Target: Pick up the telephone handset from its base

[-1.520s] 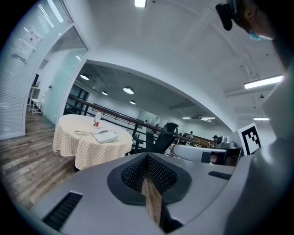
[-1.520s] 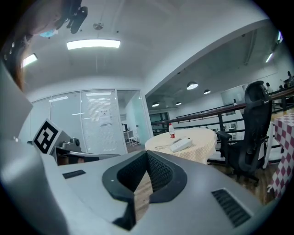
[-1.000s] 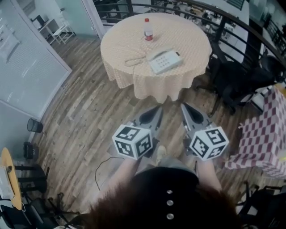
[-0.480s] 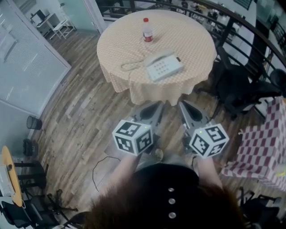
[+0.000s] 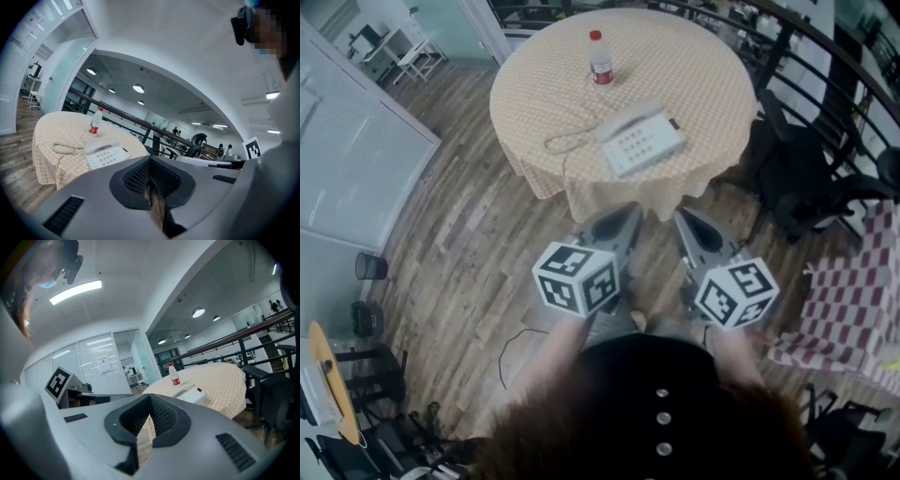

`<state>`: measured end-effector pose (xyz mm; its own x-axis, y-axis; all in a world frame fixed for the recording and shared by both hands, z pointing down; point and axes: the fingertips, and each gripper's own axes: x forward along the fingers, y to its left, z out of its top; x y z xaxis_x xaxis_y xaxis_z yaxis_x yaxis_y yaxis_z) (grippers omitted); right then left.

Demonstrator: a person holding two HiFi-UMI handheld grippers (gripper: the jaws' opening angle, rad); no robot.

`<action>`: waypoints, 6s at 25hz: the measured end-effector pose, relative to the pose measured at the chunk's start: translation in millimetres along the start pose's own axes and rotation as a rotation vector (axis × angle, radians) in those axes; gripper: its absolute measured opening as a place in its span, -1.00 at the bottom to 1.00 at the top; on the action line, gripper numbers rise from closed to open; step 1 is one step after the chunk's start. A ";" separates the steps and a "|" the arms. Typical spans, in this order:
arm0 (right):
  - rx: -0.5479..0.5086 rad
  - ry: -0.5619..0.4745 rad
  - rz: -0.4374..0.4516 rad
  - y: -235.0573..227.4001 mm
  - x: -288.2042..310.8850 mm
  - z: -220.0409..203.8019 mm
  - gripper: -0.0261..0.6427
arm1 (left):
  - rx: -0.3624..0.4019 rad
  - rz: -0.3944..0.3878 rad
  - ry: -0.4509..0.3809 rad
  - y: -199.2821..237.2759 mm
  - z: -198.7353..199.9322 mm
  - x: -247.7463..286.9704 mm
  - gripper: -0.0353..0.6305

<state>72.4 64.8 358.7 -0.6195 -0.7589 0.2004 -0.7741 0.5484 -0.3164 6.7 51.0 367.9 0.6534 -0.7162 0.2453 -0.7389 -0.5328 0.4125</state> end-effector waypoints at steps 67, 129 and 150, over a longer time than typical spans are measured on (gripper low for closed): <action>0.096 0.068 -0.175 -141.0 217.2 63.9 -0.89 | 0.219 -0.259 0.301 141.5 73.3 200.2 -0.88; 0.322 0.169 -0.214 -172.2 228.2 -11.4 -0.89 | 0.544 -0.161 0.682 219.0 -6.7 268.9 -0.07; 0.318 0.168 -0.208 -170.3 224.5 -12.8 -0.89 | 0.617 -0.149 0.662 221.4 -6.8 268.6 -0.21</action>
<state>63.5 -194.5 469.4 -0.4873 -0.7599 0.4302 -0.8225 0.2338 -0.5186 19.7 -256.3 531.1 0.5694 -0.3175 0.7583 -0.4715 -0.8817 -0.0151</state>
